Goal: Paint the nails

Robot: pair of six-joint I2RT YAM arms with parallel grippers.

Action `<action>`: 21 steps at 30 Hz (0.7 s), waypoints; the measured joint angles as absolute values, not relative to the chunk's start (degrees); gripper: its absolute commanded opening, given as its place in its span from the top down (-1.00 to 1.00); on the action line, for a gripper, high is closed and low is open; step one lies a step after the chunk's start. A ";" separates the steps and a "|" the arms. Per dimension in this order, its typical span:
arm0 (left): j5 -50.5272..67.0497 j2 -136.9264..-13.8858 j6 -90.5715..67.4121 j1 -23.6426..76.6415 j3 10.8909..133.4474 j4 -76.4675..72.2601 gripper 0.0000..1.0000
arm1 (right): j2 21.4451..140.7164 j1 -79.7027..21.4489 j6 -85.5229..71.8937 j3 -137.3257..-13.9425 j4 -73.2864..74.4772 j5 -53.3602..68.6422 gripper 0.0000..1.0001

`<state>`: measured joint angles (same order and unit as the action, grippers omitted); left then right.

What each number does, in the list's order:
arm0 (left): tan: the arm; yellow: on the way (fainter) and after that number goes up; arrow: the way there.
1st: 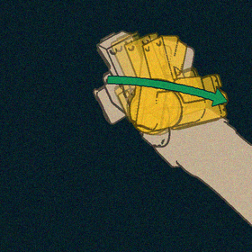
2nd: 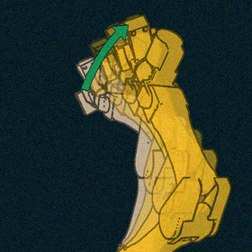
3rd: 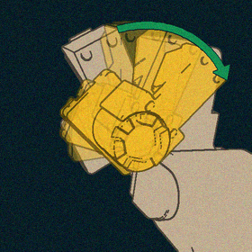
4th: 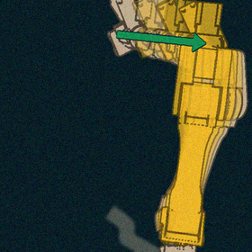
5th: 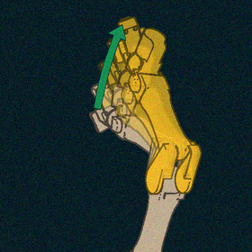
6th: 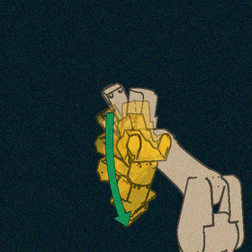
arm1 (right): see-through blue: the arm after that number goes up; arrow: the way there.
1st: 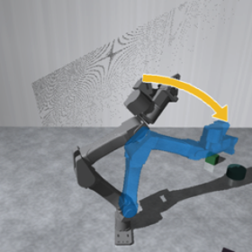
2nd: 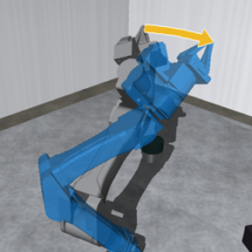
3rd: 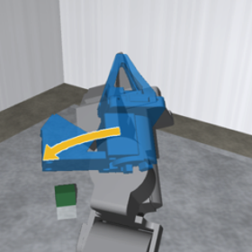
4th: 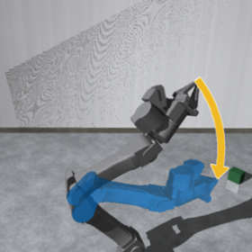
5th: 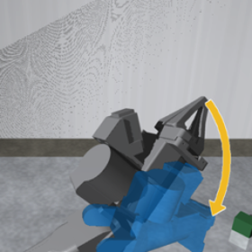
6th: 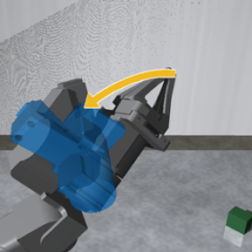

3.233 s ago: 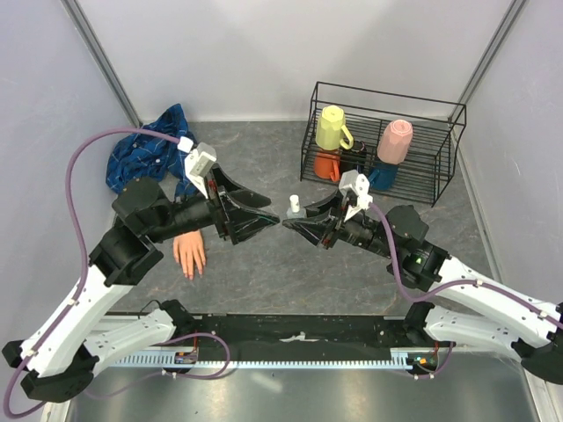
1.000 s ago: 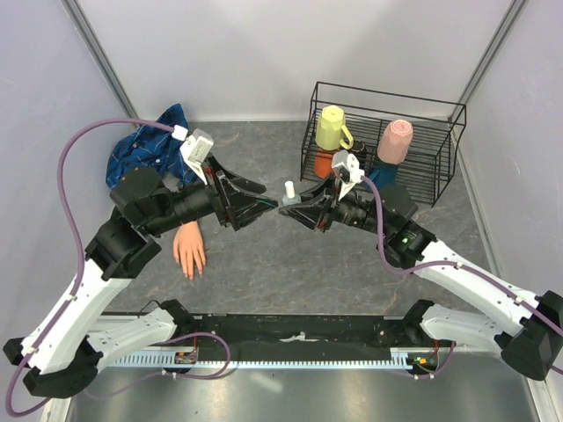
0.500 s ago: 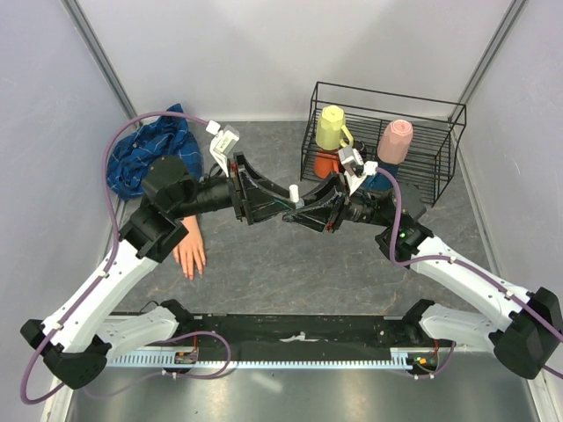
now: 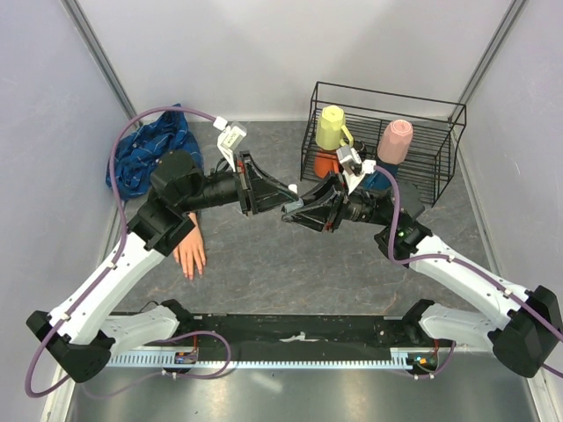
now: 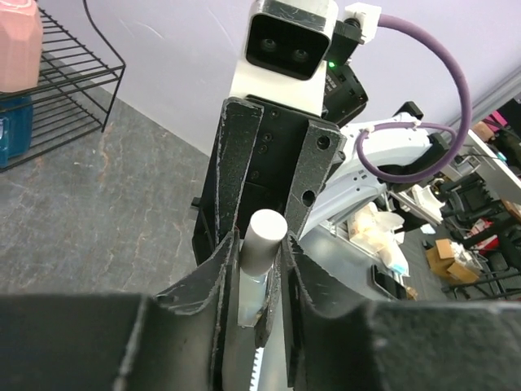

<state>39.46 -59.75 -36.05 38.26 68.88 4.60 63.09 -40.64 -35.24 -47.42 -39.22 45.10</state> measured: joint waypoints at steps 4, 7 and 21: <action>36.14 -60.03 -33.30 38.06 70.43 7.29 0.96 | 62.85 -41.63 -32.18 -49.43 -32.84 40.38 1.00; 29.19 -60.07 -30.83 38.72 73.01 11.94 0.97 | 61.84 -47.07 -24.53 -52.73 -23.05 25.76 1.00; -11.11 -69.78 -24.32 53.12 89.47 33.76 -0.04 | 65.34 -60.55 -4.56 -57.47 -13.26 -16.99 1.00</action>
<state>-11.11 -69.78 -24.32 53.12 89.47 33.76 65.34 -60.55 -4.56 -57.47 -13.26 -16.99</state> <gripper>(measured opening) 0.263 0.328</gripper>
